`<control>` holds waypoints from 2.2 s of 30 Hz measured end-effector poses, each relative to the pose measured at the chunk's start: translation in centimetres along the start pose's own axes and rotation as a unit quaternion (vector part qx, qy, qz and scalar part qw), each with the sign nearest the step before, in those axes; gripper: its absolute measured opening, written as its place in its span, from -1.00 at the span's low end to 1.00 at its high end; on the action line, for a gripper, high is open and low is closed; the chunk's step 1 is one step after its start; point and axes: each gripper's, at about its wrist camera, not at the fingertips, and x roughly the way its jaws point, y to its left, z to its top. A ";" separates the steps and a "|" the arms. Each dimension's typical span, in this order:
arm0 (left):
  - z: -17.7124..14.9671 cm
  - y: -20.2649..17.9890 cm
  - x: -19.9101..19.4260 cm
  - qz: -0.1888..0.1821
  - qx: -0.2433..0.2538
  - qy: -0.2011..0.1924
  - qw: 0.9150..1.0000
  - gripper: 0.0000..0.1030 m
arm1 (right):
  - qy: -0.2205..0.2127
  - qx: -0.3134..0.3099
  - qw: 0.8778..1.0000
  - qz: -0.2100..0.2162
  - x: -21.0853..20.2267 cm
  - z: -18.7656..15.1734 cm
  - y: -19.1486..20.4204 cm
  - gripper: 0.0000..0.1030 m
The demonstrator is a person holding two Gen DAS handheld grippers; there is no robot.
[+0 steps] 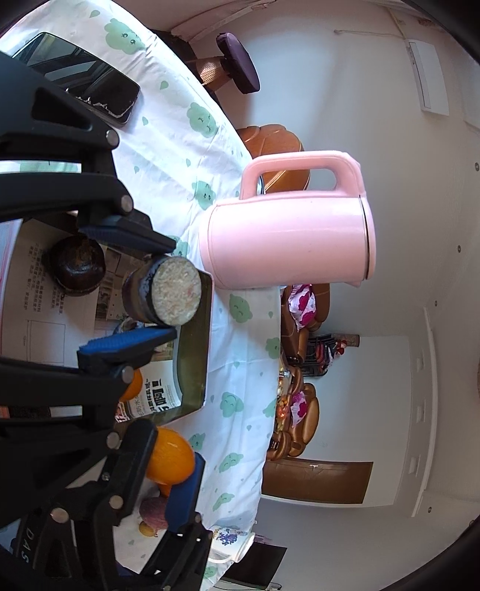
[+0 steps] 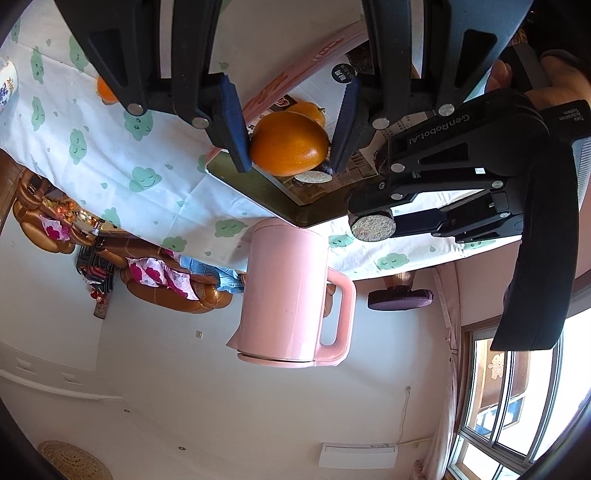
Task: Organize fruits
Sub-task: 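Lower the orange into the tin with the right tool while the left tool releases the cake, then move both open tools back toward the remaining fruits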
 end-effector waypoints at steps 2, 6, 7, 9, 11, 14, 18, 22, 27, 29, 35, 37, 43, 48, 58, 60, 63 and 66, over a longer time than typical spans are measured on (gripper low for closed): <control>0.1 0.4 0.2 0.004 -0.001 0.002 1.000 -0.18 | 0.004 -0.002 1.000 0.003 0.3 -0.1 0.2 -0.10; 0.1 1.1 0.8 0.013 -0.002 0.014 1.000 -0.19 | 0.013 0.001 1.000 0.011 1.0 -0.3 0.4 -0.10; 0.1 1.3 1.0 0.014 -0.003 0.018 1.000 -0.18 | 0.016 0.002 1.000 0.013 1.2 -0.3 0.4 -0.10; 0.1 1.5 1.2 0.014 -0.003 0.023 1.000 -0.19 | 0.021 0.004 1.000 0.018 1.5 -0.5 0.4 -0.10; 0.1 1.5 1.2 0.013 -0.002 0.025 1.000 -0.19 | 0.029 0.006 0.999 0.024 1.9 -0.5 0.6 -0.10; 0.0 1.4 1.4 0.010 0.001 0.031 0.999 -0.18 | 0.042 0.002 0.999 0.028 2.6 -0.8 1.0 -0.10; 0.0 1.2 1.5 0.010 0.005 0.036 0.999 -0.18 | 0.053 0.001 0.998 0.033 3.0 -0.9 1.3 -0.10; 0.1 1.0 1.7 0.013 0.012 0.038 0.999 -0.17 | 0.069 0.002 0.997 0.045 3.5 -1.0 1.5 -0.08; -0.1 0.6 1.2 0.019 0.018 0.032 0.999 -0.08 | 0.062 -0.003 0.998 0.030 3.1 -1.1 1.6 0.12; -0.1 0.5 0.9 0.018 0.014 0.027 0.999 0.12 | 0.060 -0.005 0.998 0.021 2.6 -1.2 1.4 0.12; 0.6 -0.7 -0.7 -0.003 0.011 0.004 1.000 0.28 | 0.042 0.009 0.999 -0.022 -1.3 -2.3 -1.8 0.12; 0.8 -1.8 -1.2 -0.019 0.015 0.000 1.000 0.35 | 0.036 0.023 0.998 -0.038 -3.0 -2.9 -3.6 0.12; 1.3 -7.0 -1.7 -0.071 0.053 0.002 0.996 0.40 | 0.054 0.052 0.989 -0.125 -7.0 -5.6 -10.0 0.12; 1.4 -11.0 -1.2 -0.104 0.084 0.018 0.991 0.41 | 0.084 0.095 0.979 -0.162 -8.6 -8.0 -14.3 0.12; 1.7 -15.6 1.2 -0.130 0.107 0.055 0.984 0.42 | 0.149 0.109 0.976 -0.119 -6.7 -10.2 -15.6 0.00; 1.5 -16.1 1.6 -0.131 0.113 0.060 0.983 0.42 | 0.156 0.107 0.975 -0.116 -6.2 -10.1 -15.7 -0.02; 1.2 -16.7 2.2 -0.134 0.114 0.067 0.982 0.42 | 0.170 0.115 0.974 -0.096 -5.4 -10.2 -16.1 -0.12; 1.1 -17.0 2.4 -0.137 0.115 0.069 0.981 0.42 | 0.172 0.120 0.974 -0.084 -4.9 -10.3 -16.0 -0.17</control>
